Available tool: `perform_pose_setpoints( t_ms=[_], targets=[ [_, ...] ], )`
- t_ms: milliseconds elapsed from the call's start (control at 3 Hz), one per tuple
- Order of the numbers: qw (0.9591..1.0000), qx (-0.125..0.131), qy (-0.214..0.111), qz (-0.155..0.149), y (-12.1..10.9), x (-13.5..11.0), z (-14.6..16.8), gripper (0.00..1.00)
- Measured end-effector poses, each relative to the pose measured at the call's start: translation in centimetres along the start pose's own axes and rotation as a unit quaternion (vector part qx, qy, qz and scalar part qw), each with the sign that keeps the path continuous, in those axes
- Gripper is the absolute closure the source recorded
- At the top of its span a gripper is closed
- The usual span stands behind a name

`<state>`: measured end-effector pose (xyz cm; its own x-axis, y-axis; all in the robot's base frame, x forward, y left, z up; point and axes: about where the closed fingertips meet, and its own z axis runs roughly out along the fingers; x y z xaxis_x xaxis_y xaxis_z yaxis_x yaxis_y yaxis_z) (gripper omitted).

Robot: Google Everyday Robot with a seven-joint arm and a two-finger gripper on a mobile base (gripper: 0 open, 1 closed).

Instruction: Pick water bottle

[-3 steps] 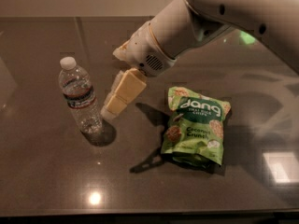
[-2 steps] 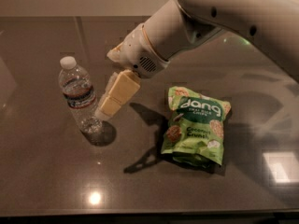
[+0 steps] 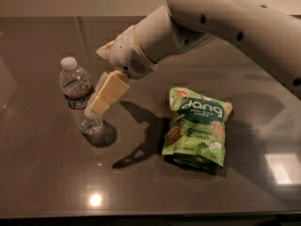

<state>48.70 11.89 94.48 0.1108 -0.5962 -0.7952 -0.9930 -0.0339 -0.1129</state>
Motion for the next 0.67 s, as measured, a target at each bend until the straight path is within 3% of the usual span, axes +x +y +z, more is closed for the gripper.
perform_pose_setpoints(
  t_ms=[667],
  targets=[
    [0.9995, -0.015, -0.026, -0.001, -0.34, -1.22, 1.39, 0.4]
  ],
)
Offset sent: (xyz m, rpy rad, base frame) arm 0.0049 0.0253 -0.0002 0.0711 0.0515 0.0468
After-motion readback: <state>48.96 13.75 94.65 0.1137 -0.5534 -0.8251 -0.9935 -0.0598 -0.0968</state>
